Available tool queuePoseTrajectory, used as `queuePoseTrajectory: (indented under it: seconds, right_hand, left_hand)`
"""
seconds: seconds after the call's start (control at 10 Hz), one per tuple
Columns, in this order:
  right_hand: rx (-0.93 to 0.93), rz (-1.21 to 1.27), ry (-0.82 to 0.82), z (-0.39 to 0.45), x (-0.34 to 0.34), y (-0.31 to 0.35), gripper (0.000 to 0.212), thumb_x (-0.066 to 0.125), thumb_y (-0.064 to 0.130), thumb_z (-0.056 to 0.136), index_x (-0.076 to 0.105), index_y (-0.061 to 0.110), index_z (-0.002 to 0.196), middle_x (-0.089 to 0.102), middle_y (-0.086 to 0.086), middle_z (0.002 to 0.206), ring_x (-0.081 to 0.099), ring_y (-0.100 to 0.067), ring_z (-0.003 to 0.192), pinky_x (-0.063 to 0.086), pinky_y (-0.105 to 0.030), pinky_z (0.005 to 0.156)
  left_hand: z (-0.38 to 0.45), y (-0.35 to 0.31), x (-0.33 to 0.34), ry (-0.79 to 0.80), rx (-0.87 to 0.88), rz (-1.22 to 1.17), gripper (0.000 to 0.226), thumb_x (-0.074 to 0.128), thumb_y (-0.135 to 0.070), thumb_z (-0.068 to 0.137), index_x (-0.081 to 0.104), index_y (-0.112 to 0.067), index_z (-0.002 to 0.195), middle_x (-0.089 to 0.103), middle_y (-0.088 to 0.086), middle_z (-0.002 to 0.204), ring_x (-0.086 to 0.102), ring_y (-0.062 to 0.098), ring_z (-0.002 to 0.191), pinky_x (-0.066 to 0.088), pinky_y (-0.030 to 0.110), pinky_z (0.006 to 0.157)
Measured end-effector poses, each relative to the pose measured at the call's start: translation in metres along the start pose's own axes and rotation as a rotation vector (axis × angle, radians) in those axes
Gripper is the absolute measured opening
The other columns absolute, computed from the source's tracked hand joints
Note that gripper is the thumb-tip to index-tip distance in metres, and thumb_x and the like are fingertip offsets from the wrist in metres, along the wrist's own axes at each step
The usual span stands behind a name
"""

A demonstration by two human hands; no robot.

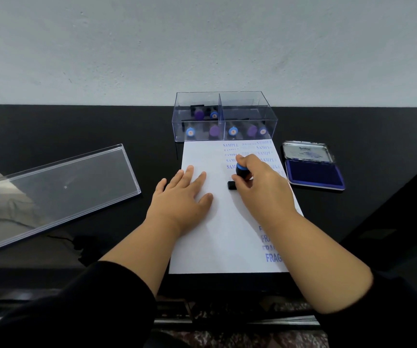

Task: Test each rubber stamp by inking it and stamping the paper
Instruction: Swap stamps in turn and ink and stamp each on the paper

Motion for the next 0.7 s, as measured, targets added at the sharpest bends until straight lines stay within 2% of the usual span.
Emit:
queuePoseTrajectory:
  seconds: [0.1,0.2,0.4,0.5,0.7]
  right_hand:
    - [0.008,0.06,-0.041,-0.001,-0.004,-0.004,0.032,0.056,0.022,0.092,0.054,0.022,0.124,0.061,0.007,0.113,0.057,-0.013,0.093,0.04,-0.023,0.071]
    - [0.062,0.176,-0.159,0.0,-0.016,-0.013,0.033,0.059,0.022,0.091,0.055,0.023,0.123,0.058,0.011,0.098,0.053,-0.008,0.081,0.039,-0.022,0.069]
    - [0.207,0.308,-0.24,0.007,-0.029,-0.037,0.03,0.059,0.024,0.09,0.054,0.028,0.12,0.057,0.009,0.091,0.055,-0.011,0.083,0.039,-0.022,0.064]
    - [0.233,0.342,-0.255,0.009,-0.029,-0.042,0.03,0.059,0.023,0.09,0.054,0.028,0.119,0.058,0.009,0.09,0.056,-0.011,0.084,0.04,-0.023,0.069]
    - [0.216,0.318,-0.238,0.009,-0.027,-0.042,0.029,0.059,0.024,0.09,0.053,0.027,0.119,0.056,0.01,0.086,0.055,-0.011,0.081,0.039,-0.022,0.064]
  left_hand:
    - [0.0,-0.001,-0.001,-0.003,0.0,-0.009,0.055,0.021,-0.05,0.099,0.005,-0.039,0.151,-0.01,-0.011,0.159,-0.009,0.006,0.145,-0.008,0.034,0.117]
    - [-0.002,-0.001,-0.001,-0.006,0.003,-0.016,0.054,0.021,-0.049,0.099,0.005,-0.039,0.15,-0.01,-0.011,0.159,-0.009,0.006,0.145,-0.008,0.034,0.117]
    - [-0.002,-0.001,-0.001,-0.003,0.004,-0.007,0.055,0.02,-0.05,0.099,0.004,-0.038,0.15,-0.01,-0.011,0.159,-0.009,0.007,0.146,-0.008,0.034,0.117]
    - [-0.002,-0.001,-0.001,-0.003,0.004,-0.015,0.055,0.021,-0.05,0.099,0.005,-0.038,0.151,-0.01,-0.011,0.159,-0.009,0.006,0.146,-0.008,0.034,0.117]
    - [-0.002,-0.001,-0.001,-0.004,0.002,-0.019,0.054,0.021,-0.049,0.099,0.005,-0.039,0.15,-0.009,-0.011,0.159,-0.009,0.006,0.145,-0.009,0.033,0.117]
Point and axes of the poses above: each hand's wrist, its own z-axis towards the middle knuckle, its own x-axis out of the palm, y = z × x, the point moved 5 cm from there along z, towards the middle knuckle
